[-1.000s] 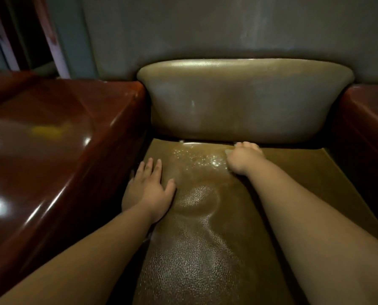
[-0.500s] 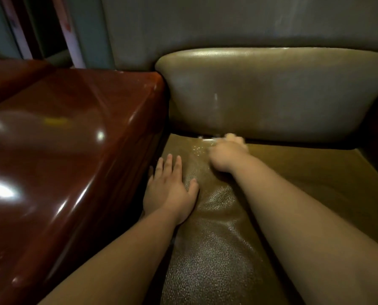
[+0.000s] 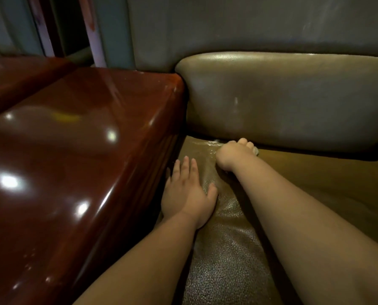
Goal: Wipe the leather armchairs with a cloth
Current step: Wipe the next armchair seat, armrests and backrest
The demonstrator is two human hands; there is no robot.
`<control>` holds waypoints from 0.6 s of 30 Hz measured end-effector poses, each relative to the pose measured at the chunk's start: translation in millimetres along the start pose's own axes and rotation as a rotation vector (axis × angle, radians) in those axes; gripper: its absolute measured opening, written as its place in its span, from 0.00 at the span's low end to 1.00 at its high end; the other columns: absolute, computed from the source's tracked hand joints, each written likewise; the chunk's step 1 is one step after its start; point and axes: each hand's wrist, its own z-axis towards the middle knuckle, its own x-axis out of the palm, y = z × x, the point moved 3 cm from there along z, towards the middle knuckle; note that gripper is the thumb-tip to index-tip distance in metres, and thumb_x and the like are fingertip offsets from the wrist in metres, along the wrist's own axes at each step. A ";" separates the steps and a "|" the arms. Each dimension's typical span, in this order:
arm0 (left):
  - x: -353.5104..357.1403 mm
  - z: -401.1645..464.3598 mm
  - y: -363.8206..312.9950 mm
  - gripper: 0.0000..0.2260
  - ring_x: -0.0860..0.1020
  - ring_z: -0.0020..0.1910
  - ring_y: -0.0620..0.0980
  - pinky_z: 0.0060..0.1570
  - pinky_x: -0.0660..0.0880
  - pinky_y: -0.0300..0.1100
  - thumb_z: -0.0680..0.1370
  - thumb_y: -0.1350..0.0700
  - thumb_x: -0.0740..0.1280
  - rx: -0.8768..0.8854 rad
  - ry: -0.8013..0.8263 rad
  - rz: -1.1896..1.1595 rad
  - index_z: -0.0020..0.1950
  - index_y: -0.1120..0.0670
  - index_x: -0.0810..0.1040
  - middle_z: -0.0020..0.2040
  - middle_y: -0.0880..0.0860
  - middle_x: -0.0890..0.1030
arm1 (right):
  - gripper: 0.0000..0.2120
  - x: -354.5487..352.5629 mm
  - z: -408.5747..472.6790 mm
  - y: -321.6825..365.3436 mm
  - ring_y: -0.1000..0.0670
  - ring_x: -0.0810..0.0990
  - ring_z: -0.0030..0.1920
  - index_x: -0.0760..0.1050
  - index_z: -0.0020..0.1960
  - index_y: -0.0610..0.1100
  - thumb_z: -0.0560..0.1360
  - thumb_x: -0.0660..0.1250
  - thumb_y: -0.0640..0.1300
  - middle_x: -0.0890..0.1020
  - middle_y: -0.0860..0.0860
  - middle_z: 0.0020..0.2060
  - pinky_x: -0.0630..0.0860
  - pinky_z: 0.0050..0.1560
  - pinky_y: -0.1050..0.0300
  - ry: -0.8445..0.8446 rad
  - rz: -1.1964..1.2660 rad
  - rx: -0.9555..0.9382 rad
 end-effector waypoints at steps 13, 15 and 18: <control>6.2 1.7 1.3 0.40 0.40 0.85 0.49 0.80 0.39 0.47 0.79 0.33 0.48 0.006 -0.021 0.018 0.87 0.52 0.46 0.87 0.50 0.45 | 0.25 6.1 7.2 34.0 0.37 0.64 0.75 0.65 0.78 0.39 0.85 0.53 0.50 0.65 0.40 0.75 0.65 0.75 0.43 -0.014 0.093 -0.417; 6.3 0.4 0.9 0.41 0.41 0.85 0.49 0.81 0.40 0.47 0.78 0.33 0.47 0.005 -0.004 0.001 0.87 0.52 0.46 0.87 0.50 0.45 | 0.24 8.1 3.4 26.1 0.38 0.62 0.77 0.64 0.78 0.40 0.85 0.54 0.49 0.63 0.40 0.77 0.62 0.77 0.45 -0.013 0.100 -0.477; 3.3 -2.4 0.9 0.42 0.42 0.85 0.49 0.82 0.45 0.47 0.77 0.32 0.47 -0.012 0.013 -0.028 0.87 0.52 0.48 0.87 0.49 0.47 | 0.24 4.7 -2.5 -7.9 0.43 0.59 0.80 0.64 0.79 0.40 0.84 0.56 0.46 0.62 0.43 0.81 0.58 0.78 0.54 -0.021 0.081 -0.544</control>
